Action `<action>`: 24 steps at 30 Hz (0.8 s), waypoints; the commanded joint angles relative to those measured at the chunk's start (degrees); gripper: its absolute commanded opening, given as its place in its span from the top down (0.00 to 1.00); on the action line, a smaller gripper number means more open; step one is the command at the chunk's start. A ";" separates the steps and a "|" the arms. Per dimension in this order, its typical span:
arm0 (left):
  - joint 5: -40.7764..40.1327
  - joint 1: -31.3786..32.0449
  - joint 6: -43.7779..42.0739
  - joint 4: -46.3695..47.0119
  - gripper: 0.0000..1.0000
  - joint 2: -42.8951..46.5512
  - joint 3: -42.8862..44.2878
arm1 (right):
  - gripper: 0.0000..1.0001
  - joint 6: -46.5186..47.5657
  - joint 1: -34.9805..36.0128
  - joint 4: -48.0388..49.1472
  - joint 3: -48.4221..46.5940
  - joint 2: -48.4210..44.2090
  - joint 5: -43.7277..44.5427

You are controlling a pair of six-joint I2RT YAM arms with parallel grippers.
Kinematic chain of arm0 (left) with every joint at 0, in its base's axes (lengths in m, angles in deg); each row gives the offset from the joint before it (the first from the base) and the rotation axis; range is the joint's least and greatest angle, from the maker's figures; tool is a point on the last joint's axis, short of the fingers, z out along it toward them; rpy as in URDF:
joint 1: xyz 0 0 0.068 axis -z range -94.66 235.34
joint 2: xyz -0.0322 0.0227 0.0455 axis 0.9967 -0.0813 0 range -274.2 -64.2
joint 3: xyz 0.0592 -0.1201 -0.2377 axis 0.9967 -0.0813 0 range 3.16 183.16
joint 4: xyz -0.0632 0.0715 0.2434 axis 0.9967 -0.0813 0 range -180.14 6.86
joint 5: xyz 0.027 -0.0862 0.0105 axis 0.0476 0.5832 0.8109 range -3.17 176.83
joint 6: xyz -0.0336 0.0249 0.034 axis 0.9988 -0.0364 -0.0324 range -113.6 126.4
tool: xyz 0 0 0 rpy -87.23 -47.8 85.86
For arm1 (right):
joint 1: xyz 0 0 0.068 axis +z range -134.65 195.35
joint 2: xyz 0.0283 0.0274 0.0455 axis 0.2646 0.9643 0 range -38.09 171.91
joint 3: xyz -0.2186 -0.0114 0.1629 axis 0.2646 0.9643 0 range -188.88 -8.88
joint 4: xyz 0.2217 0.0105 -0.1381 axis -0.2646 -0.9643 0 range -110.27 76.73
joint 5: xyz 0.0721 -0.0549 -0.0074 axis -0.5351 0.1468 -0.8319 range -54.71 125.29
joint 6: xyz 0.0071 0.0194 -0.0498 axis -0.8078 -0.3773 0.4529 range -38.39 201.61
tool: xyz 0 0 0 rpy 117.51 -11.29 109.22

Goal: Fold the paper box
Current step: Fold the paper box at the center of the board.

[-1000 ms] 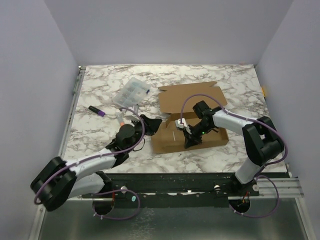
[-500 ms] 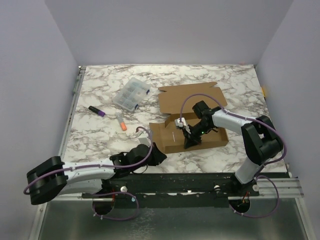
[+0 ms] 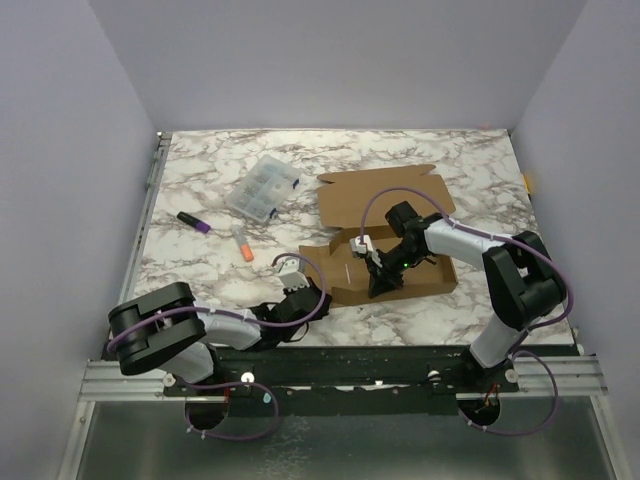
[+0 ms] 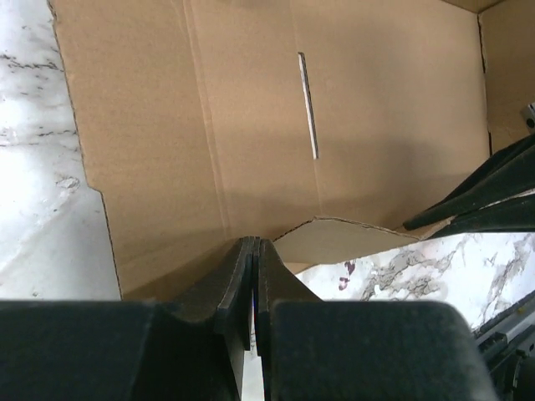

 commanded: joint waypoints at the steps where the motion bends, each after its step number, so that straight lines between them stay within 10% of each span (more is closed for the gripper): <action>1: -0.22 0.53 0.45 8.02 0.91 -2.13 2.42 | 1.00 -0.61 0.90 -0.24 0.60 0.51 -1.64; 24: 7.37 1.03 -3.78 20.11 0.95 -13.11 10.09 | 1.00 -8.86 4.66 7.37 0.88 1.41 2.37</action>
